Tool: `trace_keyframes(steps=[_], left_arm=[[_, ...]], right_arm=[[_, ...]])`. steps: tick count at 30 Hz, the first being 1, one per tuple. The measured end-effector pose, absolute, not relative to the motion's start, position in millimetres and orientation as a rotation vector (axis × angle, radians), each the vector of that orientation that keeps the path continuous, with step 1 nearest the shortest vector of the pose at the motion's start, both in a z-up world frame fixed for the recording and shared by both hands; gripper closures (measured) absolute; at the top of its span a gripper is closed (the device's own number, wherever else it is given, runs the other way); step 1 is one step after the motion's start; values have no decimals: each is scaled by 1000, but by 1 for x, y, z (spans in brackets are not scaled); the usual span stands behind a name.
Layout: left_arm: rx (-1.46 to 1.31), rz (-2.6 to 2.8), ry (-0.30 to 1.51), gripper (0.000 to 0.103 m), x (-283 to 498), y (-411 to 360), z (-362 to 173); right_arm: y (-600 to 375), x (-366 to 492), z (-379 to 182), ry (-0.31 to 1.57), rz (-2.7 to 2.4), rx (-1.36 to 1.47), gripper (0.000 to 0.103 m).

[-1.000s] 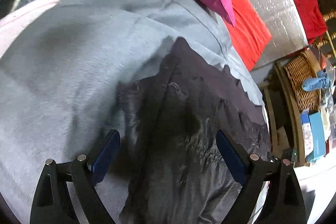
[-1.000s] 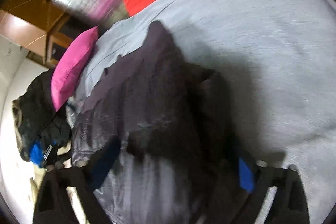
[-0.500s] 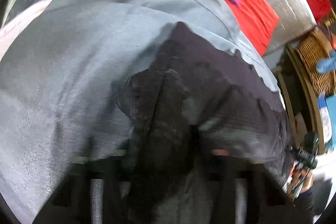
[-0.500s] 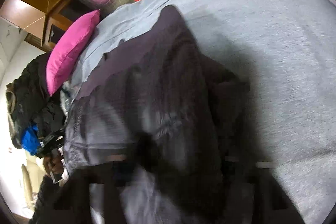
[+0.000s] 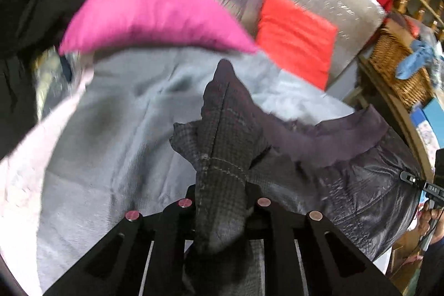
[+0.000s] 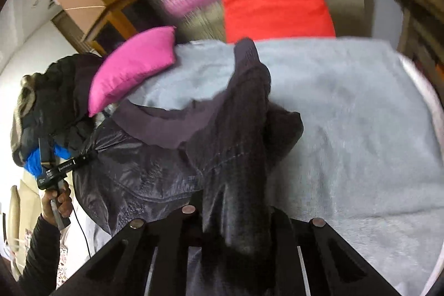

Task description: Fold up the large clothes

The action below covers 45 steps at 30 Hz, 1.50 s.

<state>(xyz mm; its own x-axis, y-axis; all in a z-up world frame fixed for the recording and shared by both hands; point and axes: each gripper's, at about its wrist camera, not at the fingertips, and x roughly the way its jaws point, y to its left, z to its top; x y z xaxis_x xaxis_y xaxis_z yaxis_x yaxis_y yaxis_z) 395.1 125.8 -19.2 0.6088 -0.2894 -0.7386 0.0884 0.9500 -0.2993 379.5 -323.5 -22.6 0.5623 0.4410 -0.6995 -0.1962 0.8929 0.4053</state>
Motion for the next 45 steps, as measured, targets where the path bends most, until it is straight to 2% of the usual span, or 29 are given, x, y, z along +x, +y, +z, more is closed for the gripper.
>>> trace_keyframes(steps=[7,14,19,29,32,34,36,37,38,39,40,41,45], left_arm=[[-224,-258,795,88,350,120,32],[-216,-299,749,88,306,106,42],[-249,-308,790,88,293,102,8],[-311,-262,939,88,273,106,-101],[-369,-254,964,84,273,117,-129],[-364,-241,984,75,274,119,-139],[-366,-247,996,69,274,122,-138],[-367,-252,996,62,272,126,-136],[-360,-252,985,58,270,131,-131],[-348,-245,967,47,269,138,-125],[-333,-225,948,41,267,144,-120],[-317,-201,923,40,267,150,-114],[-276,-222,917,36,291,150,-99]], right_arm=[[-334,322,30,805,380,260,89],[-348,270,37,765,369,263,89],[-358,245,-1,793,355,302,89],[-386,218,-116,919,299,431,89],[-394,216,-142,930,297,480,88],[-397,216,-156,937,293,500,84],[-403,216,-164,947,292,526,75],[-406,214,-166,953,297,536,74],[-411,212,-166,960,303,545,69],[-416,210,-165,965,296,541,56],[-422,209,-162,962,280,530,45],[-426,208,-159,952,268,521,34],[-447,219,-134,894,199,500,34]])
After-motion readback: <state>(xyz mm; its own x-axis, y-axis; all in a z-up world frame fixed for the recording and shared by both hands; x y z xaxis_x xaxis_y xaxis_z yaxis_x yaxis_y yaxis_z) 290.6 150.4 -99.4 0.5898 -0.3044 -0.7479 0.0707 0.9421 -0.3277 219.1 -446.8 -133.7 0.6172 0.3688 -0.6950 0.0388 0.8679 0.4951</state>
